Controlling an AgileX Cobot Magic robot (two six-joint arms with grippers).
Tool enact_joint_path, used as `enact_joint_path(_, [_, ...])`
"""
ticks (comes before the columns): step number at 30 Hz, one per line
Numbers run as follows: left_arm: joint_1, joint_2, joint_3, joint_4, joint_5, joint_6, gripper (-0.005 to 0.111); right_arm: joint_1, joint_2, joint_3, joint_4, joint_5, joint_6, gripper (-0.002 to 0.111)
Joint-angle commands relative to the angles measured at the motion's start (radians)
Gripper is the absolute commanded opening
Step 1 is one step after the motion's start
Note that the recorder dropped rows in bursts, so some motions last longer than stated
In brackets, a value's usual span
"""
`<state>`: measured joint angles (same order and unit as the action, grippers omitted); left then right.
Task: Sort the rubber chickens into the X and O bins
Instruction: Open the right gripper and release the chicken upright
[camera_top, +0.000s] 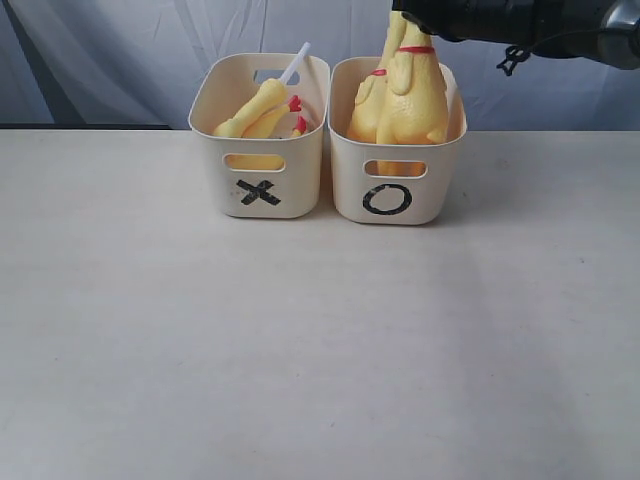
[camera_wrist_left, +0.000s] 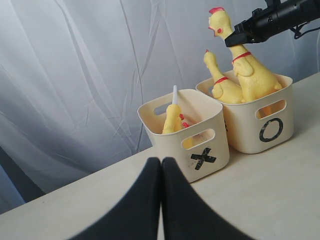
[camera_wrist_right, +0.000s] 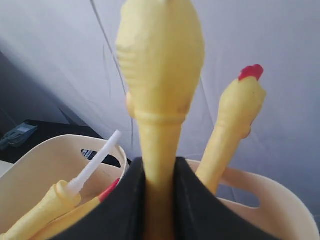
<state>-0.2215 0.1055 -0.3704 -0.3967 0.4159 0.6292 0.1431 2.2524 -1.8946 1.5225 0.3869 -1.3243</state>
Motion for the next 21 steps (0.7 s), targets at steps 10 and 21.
enact_joint_path(10, [0.002,-0.006,0.003,-0.013,-0.004,-0.008,0.0,-0.001,0.011,-0.004,-0.112,-0.006,0.132,-0.001])
enact_joint_path(21, [0.002,-0.006,0.003,-0.013,-0.004,-0.008,0.0,-0.001,0.011,-0.004,-0.112,-0.002,0.158,0.055])
